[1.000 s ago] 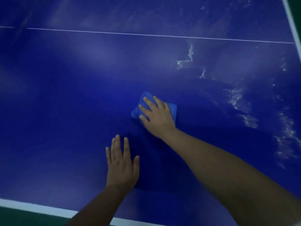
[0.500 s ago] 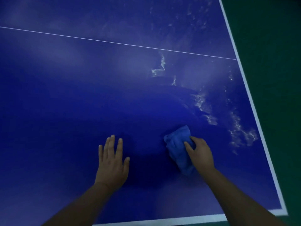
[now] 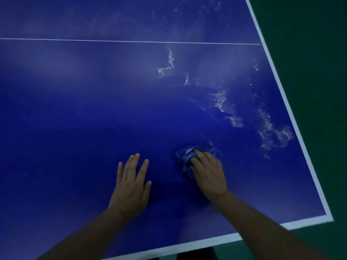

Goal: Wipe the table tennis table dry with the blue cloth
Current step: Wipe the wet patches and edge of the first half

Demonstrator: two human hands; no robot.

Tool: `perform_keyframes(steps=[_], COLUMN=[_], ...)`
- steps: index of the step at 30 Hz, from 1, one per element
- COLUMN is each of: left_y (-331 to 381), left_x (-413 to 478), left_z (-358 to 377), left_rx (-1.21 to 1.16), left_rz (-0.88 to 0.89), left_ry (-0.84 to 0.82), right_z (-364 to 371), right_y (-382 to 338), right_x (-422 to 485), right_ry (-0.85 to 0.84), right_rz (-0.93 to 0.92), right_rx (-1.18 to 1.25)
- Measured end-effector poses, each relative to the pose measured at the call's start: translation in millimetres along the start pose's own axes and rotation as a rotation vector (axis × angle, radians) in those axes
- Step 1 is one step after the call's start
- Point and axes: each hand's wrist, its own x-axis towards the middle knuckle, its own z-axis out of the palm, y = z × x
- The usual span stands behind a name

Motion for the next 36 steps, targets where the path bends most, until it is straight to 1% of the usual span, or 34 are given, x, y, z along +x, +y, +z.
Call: perform_keyframes(steps=[1,2,4,5,7,10,11,12,13,15,16,17,18,19,21,22,24,25,27,28,29,30,31,32,33,34,35,36], left_y=[2.1,5.3,12.8,16.2,20.4,25.3,26.0,25.9,24.8,20.3,16.9,12.6,7.2,0.6,-14.9,-23.7,-42.2,-51.1,-67.9,-75.5,-82.4,-88.9,-95.1,-100.9,-106.5,-112.3,-118.1,-124.0], left_x=[1.4,3.0,5.7,7.0,8.0,4.0,1.8,-0.1,-1.3,-1.9,-2.8,-4.4,-6.5,-9.5,-16.7,-19.7,-25.4,-26.7,-27.8,-27.0,-24.4,-19.8,-13.9,-7.1,-0.8,4.4,8.7,12.1], left_z=[0.3,0.4,0.1,-0.1,0.6,1.3,0.4,-0.9,-2.9,-7.2,-8.2,-8.5,-8.2,-7.9,-7.2,-7.9,-10.7,-12.7,-15.8,-16.6,-17.4,-18.1,-19.3,-20.9,-23.3,-25.7,-27.8,-29.3], left_rx=[0.006,0.003,-0.021,-0.03,-0.037,-0.031,-0.027,-0.021,-0.013,0.005,0.012,0.015,0.016,0.02,0.038,0.045,0.047,0.05,0.076,0.09,0.104,0.121,0.131,0.13,0.119,0.101,0.076,0.046], left_rz=[0.017,0.022,0.014,0.014,0.016,-0.008,-0.016,-0.019,-0.018,-0.027,-0.049,-0.089,-0.14,-0.195,-0.303,-0.354,-0.45,-0.484,-0.487,-0.462,-0.427,-0.395,-0.374,-0.363,-0.366,-0.388,-0.429,-0.484], left_ry=[-0.001,0.004,0.013,0.009,0.002,-0.005,-0.006,-0.006,-0.004,0.002,0.004,0.004,0.006,0.01,0.021,0.031,0.041,0.043,0.036,0.024,0.017,0.019,0.028,0.042,0.06,0.081,0.107,0.132], right_z=[-4.9,-10.2,-19.1,-21.1,-19.6,-4.7,-4.7,-7.2,-12.5,-25.1,-29.9,-31.2,-29.5,-24.2,-4.2,7.2,25.9,33.0,41.1,43.1,42.9,39.1,32.2,22.2,17.2,17.4,21.2,26.1], right_y=[19.2,42.7,87.3,98.2,89.8,65.1,69.4,80.7,94.1,115.7,114.0,96.0,65.4,25.1,-68.2,-113.2,-176.4,-188.9,-179.4,-161.6,-139.2,-114.2,-90.7,-75.1,-70.5,-77.8,-95.3,-120.8], right_x=[8.2,18.0,32.1,33.2,26.5,3.3,3.5,11.1,21.4,45.7,58.3,69.9,78.0,81.3,74.1,66.5,53.4,53.2,69.0,83.2,101.5,122.8,143.4,158.2,163.3,158.5,147.0,129.7], right_ry=[-0.004,0.002,0.04,0.044,0.049,0.009,0.003,0.018,0.047,0.09,0.128,0.183,0.233,0.258,0.208,0.157,0.05,0.021,0.007,0.003,0.002,-0.004,0.003,0.005,0.015,0.05,0.095,0.102], right_rz=[0.054,0.168,0.388,0.446,0.444,0.336,0.308,0.324,0.413,0.675,0.742,0.725,0.618,0.469,0.159,0.055,-0.092,-0.153,-0.295,-0.321,-0.274,-0.159,0.0,0.135,0.171,0.091,-0.065,-0.239], right_rx=[-0.044,-0.065,-0.045,-0.015,0.034,-0.013,-0.038,-0.039,-0.014,0.103,0.163,0.181,0.179,0.177,0.183,0.171,0.175,0.17,0.134,0.082,0.021,-0.026,-0.044,-0.022,0.018,0.041,0.046,0.058])
